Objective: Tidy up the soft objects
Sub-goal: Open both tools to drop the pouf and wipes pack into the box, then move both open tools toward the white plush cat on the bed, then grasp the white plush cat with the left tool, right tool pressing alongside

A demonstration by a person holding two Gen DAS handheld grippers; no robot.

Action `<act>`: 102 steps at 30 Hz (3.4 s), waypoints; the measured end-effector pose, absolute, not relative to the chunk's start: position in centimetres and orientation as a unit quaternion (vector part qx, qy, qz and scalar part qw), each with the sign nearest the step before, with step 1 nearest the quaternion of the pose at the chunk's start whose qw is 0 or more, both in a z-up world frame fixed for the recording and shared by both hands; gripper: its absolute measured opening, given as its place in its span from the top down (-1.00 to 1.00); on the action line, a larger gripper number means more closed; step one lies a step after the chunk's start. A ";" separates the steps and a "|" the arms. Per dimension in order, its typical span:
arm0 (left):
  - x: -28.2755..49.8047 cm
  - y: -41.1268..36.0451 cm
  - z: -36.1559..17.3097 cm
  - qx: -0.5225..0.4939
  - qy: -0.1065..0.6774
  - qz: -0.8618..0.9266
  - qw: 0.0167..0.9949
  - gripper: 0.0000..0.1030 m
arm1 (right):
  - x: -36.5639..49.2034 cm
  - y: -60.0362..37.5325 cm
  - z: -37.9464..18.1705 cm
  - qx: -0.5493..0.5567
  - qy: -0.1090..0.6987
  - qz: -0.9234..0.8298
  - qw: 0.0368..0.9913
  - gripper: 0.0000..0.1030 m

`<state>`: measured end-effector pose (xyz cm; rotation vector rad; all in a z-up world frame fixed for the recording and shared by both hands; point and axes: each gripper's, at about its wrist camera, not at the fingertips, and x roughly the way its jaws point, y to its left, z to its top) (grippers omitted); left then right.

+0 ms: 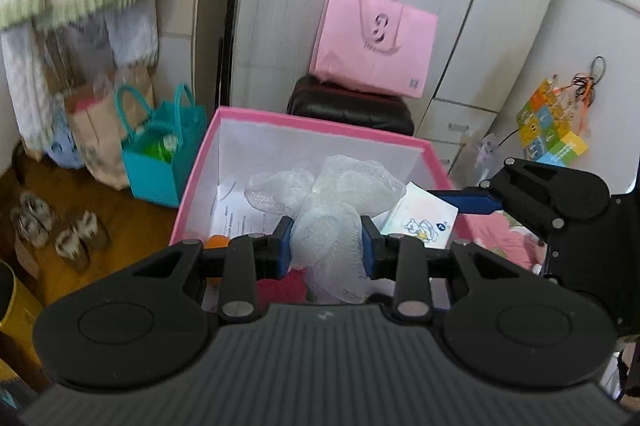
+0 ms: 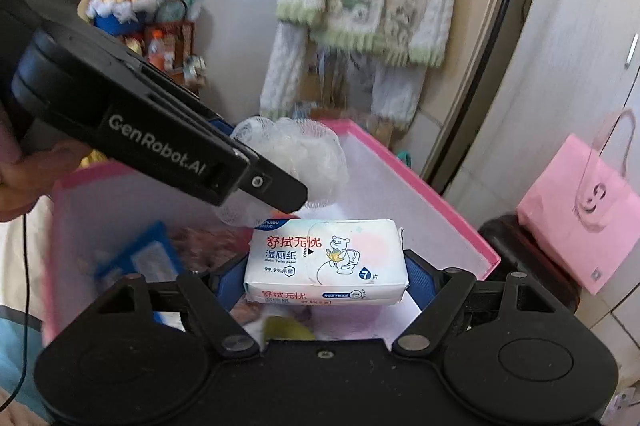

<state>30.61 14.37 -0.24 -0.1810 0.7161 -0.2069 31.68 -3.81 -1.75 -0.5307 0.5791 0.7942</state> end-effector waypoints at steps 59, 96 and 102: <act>12.1 -2.4 2.6 0.021 0.347 -0.331 0.877 -0.43 | 11.8 -28.4 -1.5 -0.102 0.268 0.233 0.929 -0.77; 31.2 -16.6 -10.1 -0.091 0.372 -0.252 0.889 -0.36 | 30.6 -36.1 -11.9 -0.049 0.294 0.262 0.918 -0.77; 31.4 -17.0 -10.2 -0.090 0.355 -0.255 0.895 -0.27 | 32.1 -35.8 -12.5 -0.023 0.313 0.293 0.903 -0.73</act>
